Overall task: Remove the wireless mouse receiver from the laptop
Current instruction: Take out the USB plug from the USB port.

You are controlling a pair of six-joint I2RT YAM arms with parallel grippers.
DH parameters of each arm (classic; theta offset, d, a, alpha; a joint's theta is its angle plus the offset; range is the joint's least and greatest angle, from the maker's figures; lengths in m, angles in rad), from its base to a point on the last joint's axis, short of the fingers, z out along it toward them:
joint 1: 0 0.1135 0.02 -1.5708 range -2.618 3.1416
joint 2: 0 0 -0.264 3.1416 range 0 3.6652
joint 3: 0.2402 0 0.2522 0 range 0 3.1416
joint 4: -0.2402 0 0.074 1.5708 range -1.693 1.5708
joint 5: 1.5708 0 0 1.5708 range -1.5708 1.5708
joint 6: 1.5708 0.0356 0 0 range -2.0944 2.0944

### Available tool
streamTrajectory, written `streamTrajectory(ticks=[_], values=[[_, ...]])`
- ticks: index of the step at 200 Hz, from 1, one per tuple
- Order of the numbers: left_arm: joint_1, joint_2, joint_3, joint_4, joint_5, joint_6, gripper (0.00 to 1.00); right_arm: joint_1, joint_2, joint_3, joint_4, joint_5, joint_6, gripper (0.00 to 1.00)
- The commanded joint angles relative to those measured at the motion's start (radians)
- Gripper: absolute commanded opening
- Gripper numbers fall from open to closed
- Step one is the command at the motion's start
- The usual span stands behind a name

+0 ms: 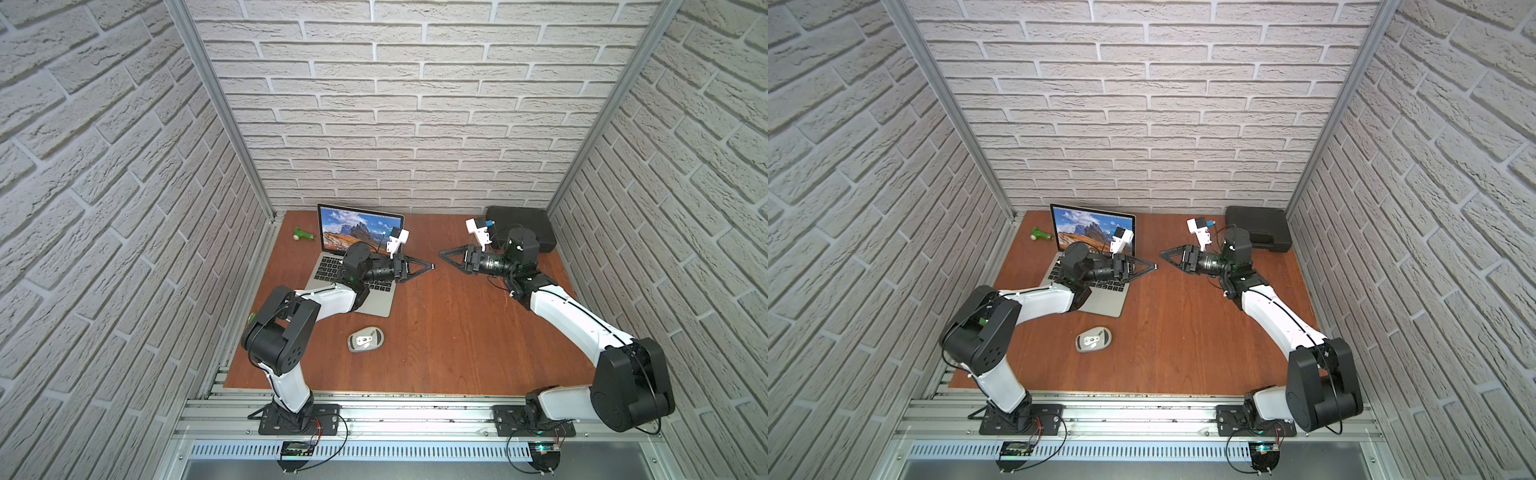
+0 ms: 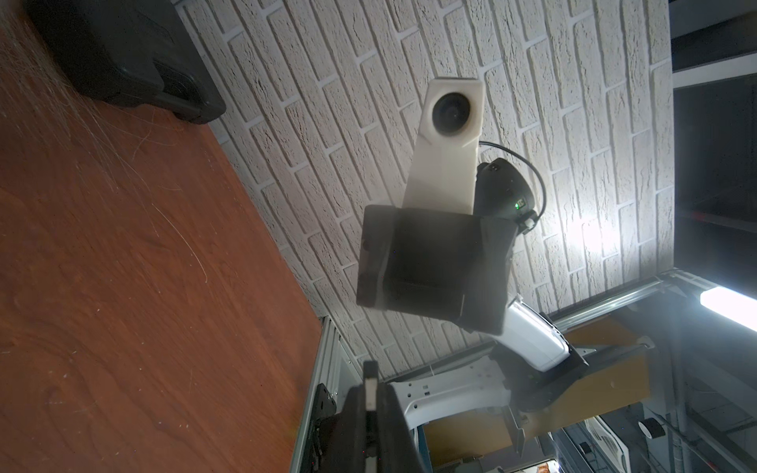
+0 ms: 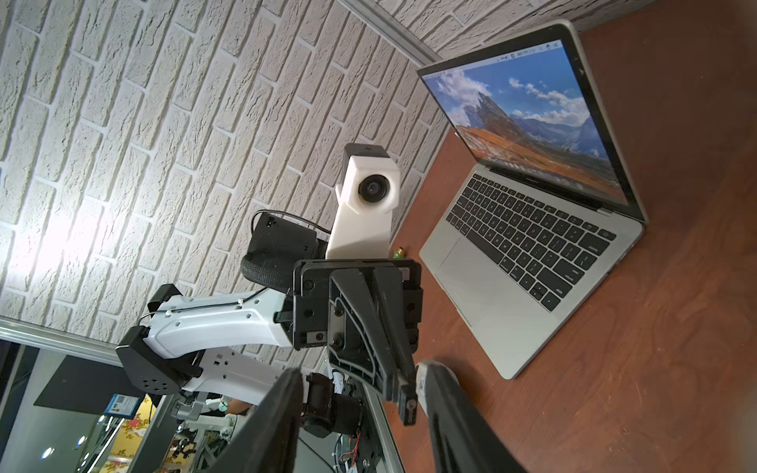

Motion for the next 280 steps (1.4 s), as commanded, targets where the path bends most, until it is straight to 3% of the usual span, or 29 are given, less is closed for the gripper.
streamTrajectory(ticks=[1,28,75,122,200,233,266,270,280], values=[[-0.004,-0.038,0.024,0.056,0.016,0.022,0.0,0.009,0.008,0.012,0.051,-0.031,0.019,0.56],[-0.004,-0.038,0.022,0.042,0.017,0.032,0.0,0.032,0.039,0.039,0.019,-0.058,0.009,0.52],[-0.004,-0.039,0.022,0.041,0.019,0.034,0.0,0.055,0.057,0.049,0.02,-0.069,0.0,0.28],[0.002,-0.05,0.018,0.024,0.022,0.046,0.0,0.055,0.066,0.055,0.02,-0.074,-0.002,0.15],[0.007,-0.057,0.011,0.013,0.015,0.062,0.0,0.067,0.081,0.065,0.004,-0.104,-0.011,0.17],[0.007,-0.059,0.013,0.009,0.015,0.062,0.0,0.069,0.078,0.068,0.009,-0.1,-0.017,0.03],[0.013,-0.072,0.009,-0.048,0.004,0.1,0.0,0.069,0.08,0.073,-0.012,-0.099,-0.025,0.03],[0.014,-0.074,0.006,-0.056,0.001,0.106,0.08,0.07,0.08,0.075,-0.008,-0.099,-0.023,0.03],[0.024,-0.081,0.003,-0.083,-0.009,0.118,0.39,0.069,0.076,0.079,-0.012,-0.095,-0.031,0.02]])
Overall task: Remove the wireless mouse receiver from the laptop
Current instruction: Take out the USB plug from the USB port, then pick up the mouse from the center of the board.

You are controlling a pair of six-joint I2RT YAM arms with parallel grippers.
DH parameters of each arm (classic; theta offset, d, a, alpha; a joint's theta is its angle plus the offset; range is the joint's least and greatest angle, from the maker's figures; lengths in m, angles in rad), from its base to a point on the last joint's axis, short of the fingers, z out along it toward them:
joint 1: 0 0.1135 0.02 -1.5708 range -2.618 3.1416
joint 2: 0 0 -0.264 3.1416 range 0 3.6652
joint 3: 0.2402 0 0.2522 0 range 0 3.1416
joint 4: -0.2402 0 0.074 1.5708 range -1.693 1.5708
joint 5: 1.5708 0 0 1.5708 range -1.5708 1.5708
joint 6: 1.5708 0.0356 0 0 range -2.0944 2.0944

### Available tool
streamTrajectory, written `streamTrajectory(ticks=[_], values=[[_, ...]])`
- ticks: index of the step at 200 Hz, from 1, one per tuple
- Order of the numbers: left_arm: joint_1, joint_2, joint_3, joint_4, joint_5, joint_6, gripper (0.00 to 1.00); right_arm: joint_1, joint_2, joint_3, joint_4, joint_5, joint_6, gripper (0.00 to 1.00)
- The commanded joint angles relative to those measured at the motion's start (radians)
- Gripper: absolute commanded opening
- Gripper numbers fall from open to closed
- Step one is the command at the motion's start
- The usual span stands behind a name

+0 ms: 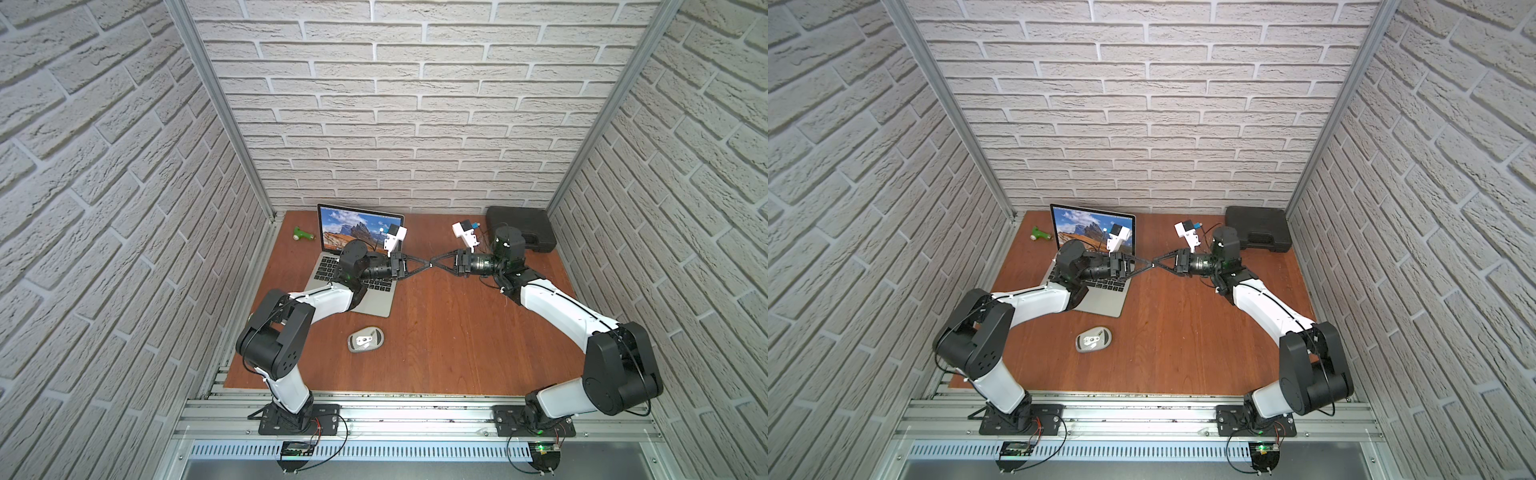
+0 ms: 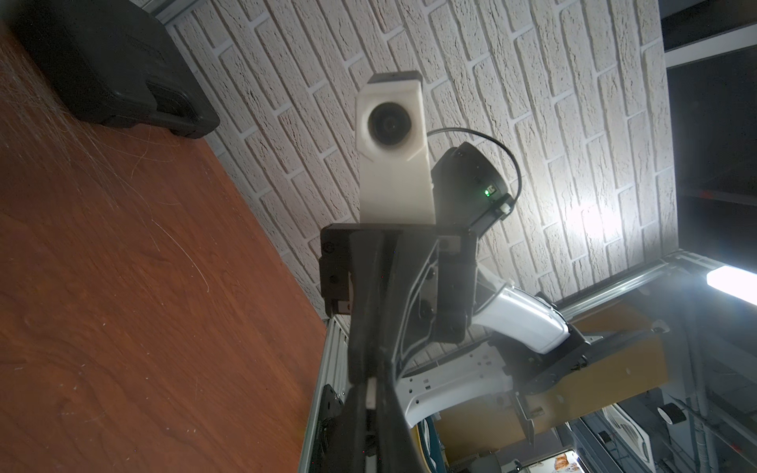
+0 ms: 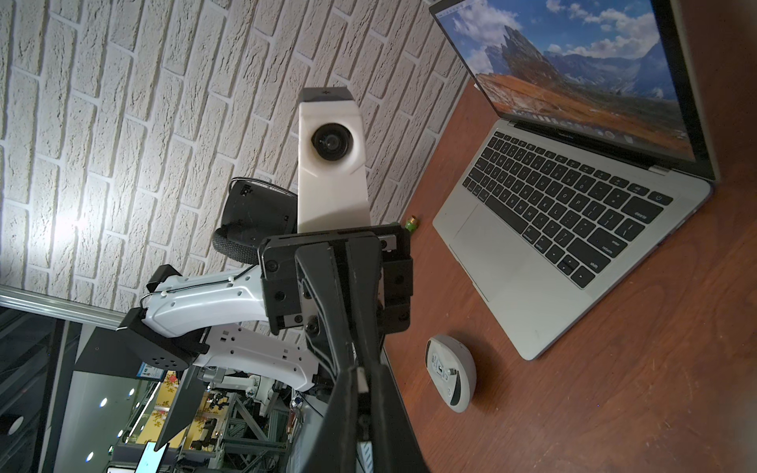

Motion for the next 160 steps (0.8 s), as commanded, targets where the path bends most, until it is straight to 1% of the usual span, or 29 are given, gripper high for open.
streamTrajectory(ticks=[1,4,9,17,24,31,39,45,60,73,84,92,101,113,134,146,160], values=[[0.013,-0.038,0.002,-0.036,-0.026,0.056,0.42,0.022,-0.005,0.035,0.014,-0.031,-0.02,0.03],[0.017,-0.042,-0.005,-0.04,-0.03,0.057,0.48,0.022,-0.008,0.039,0.007,-0.029,-0.027,0.03],[0.025,-0.05,-0.018,-0.04,-0.042,0.057,0.56,0.022,-0.014,0.045,-0.009,-0.022,-0.043,0.03],[0.045,-0.068,-0.042,-0.048,-0.069,0.058,0.68,0.022,-0.024,0.063,-0.066,-0.009,-0.093,0.03],[0.069,-0.089,-0.073,-0.065,-0.095,0.062,0.76,0.022,-0.032,0.088,-0.156,0.011,-0.158,0.03],[0.096,-0.12,-0.108,-0.081,-0.123,0.071,0.82,0.022,-0.039,0.103,-0.213,0.029,-0.197,0.02],[0.139,-0.168,-0.153,-0.137,-0.166,0.096,0.85,0.022,-0.044,0.122,-0.28,0.049,-0.248,0.02],[0.172,-0.213,-0.189,-0.2,-0.201,0.124,0.86,0.022,-0.046,0.135,-0.325,0.061,-0.276,0.02],[0.26,-0.354,-0.28,-0.403,-0.298,0.224,0.86,0.026,-0.051,0.138,-0.37,0.076,-0.317,0.03],[0.329,-0.487,-0.344,-0.638,-0.397,0.308,0.83,0.058,-0.05,0.173,-0.523,0.137,-0.449,0.03],[0.383,-0.594,-0.428,-0.729,-0.442,0.319,0.81,0.112,-0.033,0.219,-0.665,0.227,-0.569,0.03],[0.416,-0.667,-0.486,-0.77,-0.456,0.305,0.8,0.16,-0.014,0.238,-0.727,0.261,-0.61,0.02],[0.439,-0.734,-0.535,-0.842,-0.472,0.299,0.78,0.206,0.015,0.232,-0.713,0.255,-0.599,0.03],[0.444,-0.786,-0.573,-0.963,-0.482,0.304,0.77,0.269,0.06,0.21,-0.646,0.233,-0.561,0.03],[0.436,-0.832,-0.655,-1.001,-0.467,0.25,0.77,0.379,0.166,0.229,-0.604,0.227,-0.54,0.03],[0.424,-0.861,-0.683,-1.047,-0.494,0.23,0.76,0.433,0.231,0.244,-0.557,0.213,-0.515,0.03],[0.408,-0.9,-0.682,-1.129,-0.53,0.234,0.76,0.484,0.31,0.278,-0.518,0.194,-0.483,0.03]])
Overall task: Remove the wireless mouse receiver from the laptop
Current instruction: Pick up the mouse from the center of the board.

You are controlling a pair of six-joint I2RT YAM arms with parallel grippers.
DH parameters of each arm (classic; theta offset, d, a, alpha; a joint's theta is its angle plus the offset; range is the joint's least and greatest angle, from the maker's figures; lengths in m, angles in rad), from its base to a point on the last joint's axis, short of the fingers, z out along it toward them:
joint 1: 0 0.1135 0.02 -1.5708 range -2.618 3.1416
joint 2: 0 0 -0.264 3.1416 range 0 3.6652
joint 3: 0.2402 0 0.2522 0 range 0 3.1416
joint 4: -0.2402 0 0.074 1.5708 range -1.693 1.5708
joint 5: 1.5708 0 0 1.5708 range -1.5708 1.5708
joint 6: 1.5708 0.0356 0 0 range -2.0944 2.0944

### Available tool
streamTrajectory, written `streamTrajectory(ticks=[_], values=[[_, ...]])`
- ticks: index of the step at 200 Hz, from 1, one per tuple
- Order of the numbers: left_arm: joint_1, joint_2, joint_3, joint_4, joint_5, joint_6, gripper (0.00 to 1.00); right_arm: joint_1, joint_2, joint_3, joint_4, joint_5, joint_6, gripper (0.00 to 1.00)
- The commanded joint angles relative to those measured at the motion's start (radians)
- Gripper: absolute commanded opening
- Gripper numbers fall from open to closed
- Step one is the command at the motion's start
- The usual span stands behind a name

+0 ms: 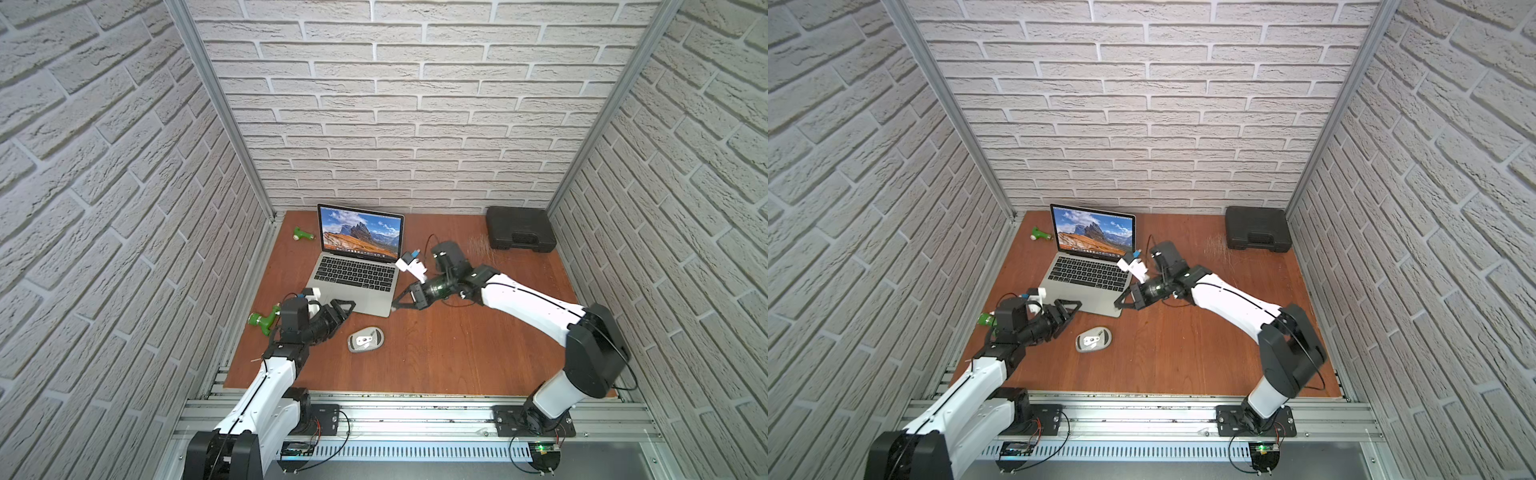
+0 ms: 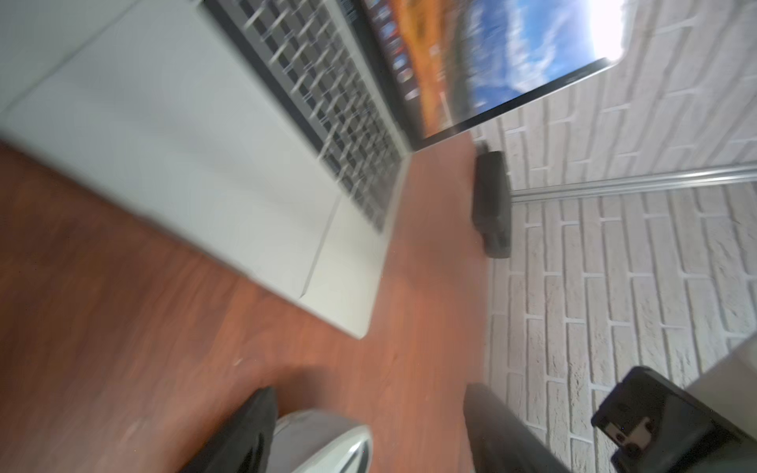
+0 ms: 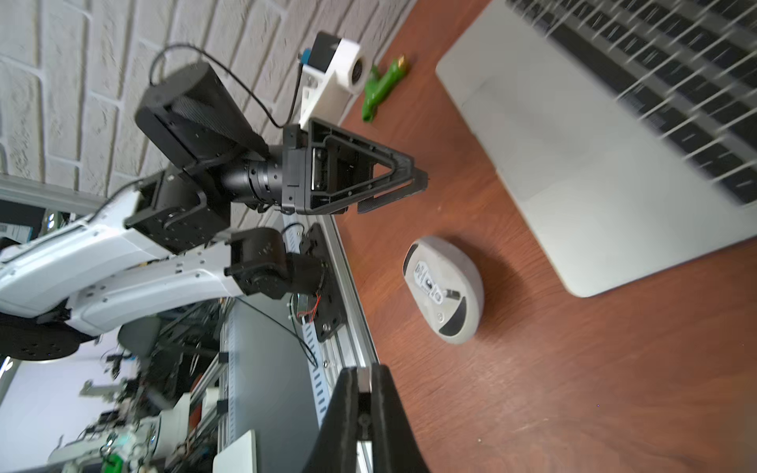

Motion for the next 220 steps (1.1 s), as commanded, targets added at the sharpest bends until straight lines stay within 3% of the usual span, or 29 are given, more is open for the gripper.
streamTrajectory(ticks=[1,32,66,148,220], values=[[-0.022,-0.064,-0.011,-0.166,-0.067,-0.006,0.76,0.073,0.095,0.055,0.064,-0.018,0.023,0.03],[-0.032,-0.11,-0.034,-0.224,-0.111,-0.022,0.76,0.123,0.234,0.113,0.151,-0.052,0.093,0.03],[-0.106,-0.039,-0.064,-0.17,-0.1,-0.036,0.76,0.122,0.328,0.151,0.171,-0.051,0.113,0.03],[-0.141,0.095,-0.05,-0.041,-0.079,-0.018,0.66,0.088,0.357,0.103,0.193,-0.048,0.118,0.03],[-0.154,-0.086,-0.079,-0.151,-0.08,-0.034,0.65,0.078,0.356,0.067,0.205,-0.063,0.112,0.03]])
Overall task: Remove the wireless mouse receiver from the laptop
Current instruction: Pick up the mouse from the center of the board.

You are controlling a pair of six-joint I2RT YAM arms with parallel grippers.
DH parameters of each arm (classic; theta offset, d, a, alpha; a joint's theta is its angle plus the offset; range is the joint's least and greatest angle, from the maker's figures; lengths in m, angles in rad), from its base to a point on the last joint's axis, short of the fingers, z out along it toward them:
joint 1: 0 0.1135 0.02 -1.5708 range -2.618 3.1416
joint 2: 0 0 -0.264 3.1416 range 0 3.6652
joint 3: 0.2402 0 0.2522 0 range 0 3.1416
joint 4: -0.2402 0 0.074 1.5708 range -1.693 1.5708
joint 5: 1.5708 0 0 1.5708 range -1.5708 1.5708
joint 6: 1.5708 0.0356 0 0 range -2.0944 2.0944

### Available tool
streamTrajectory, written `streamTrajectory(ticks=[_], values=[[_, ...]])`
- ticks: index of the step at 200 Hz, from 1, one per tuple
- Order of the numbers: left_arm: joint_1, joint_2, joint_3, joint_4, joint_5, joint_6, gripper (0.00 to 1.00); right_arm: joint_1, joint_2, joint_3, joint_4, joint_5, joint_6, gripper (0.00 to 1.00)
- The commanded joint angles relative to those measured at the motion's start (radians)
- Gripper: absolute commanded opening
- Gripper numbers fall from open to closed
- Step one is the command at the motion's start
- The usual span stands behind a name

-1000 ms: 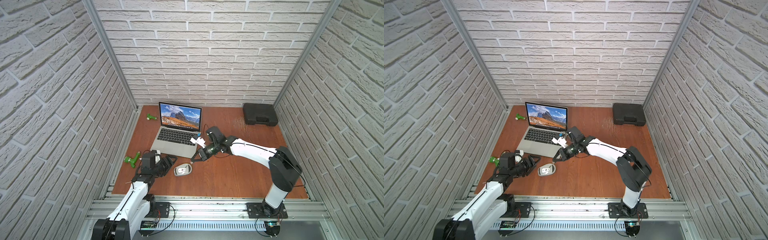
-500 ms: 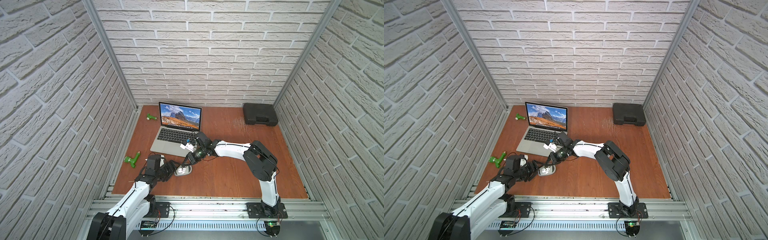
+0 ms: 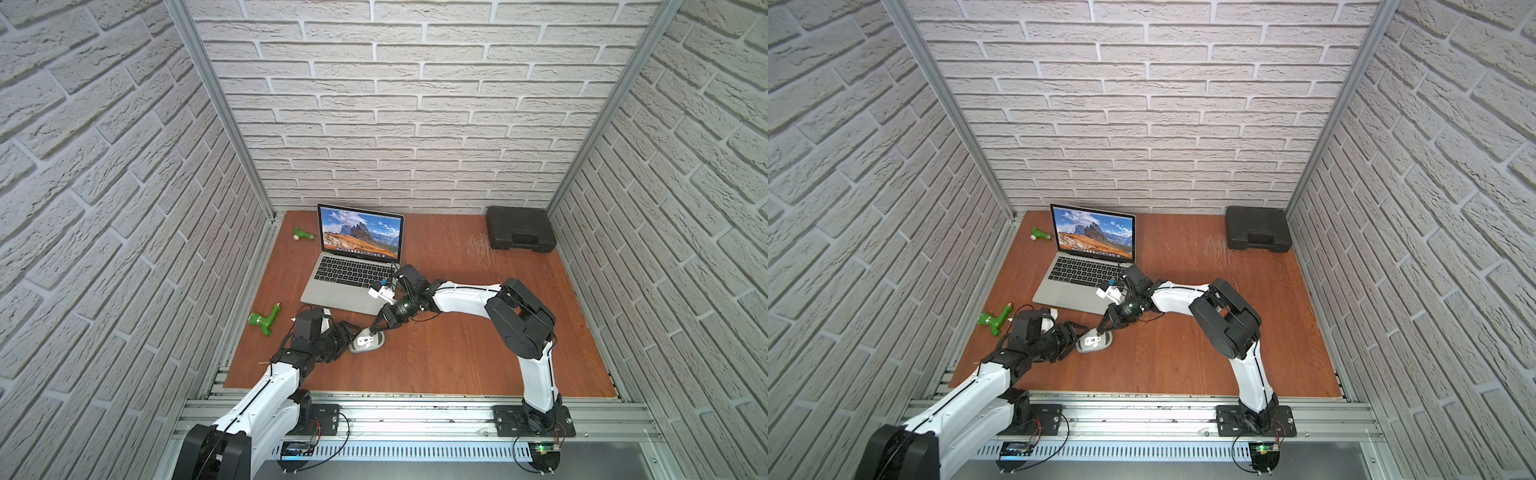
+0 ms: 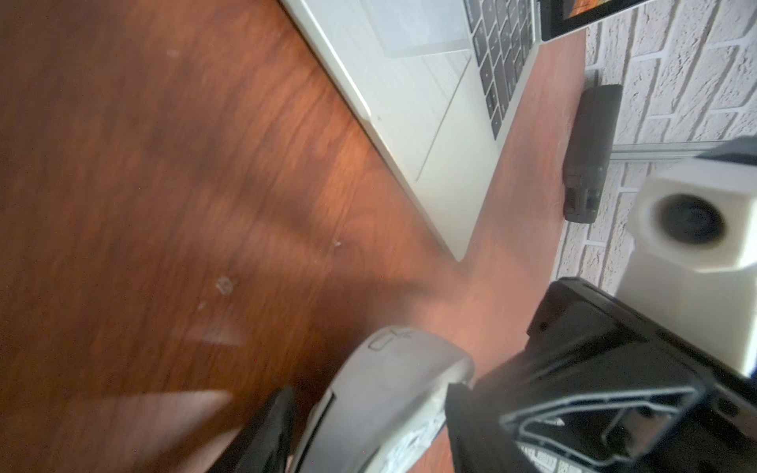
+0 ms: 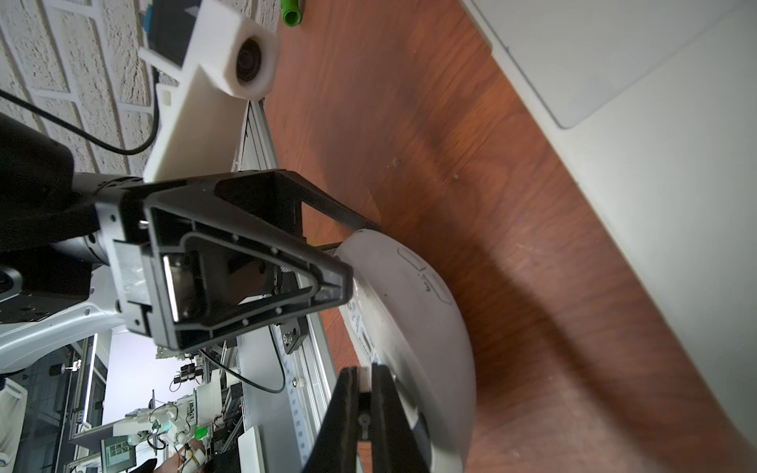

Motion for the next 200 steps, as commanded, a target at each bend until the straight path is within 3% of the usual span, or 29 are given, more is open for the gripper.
streamTrajectory(ticks=[1,49,95,200], values=[[-0.006,-0.07,-0.028,-0.052,-0.002,-0.003,0.65,0.002,-0.011,-0.013,0.038,-0.021,-0.002,0.03],[-0.007,-0.198,-0.096,-0.067,0.022,-0.066,0.71,0.002,-0.012,-0.028,0.055,-0.017,0.009,0.02],[-0.019,-0.211,-0.128,-0.037,0.036,-0.093,0.72,0.002,-0.007,-0.038,0.075,-0.015,0.019,0.03],[-0.081,-0.032,-0.139,0.24,-0.058,-0.05,0.52,-0.002,0.012,-0.036,0.103,-0.006,0.044,0.03]])
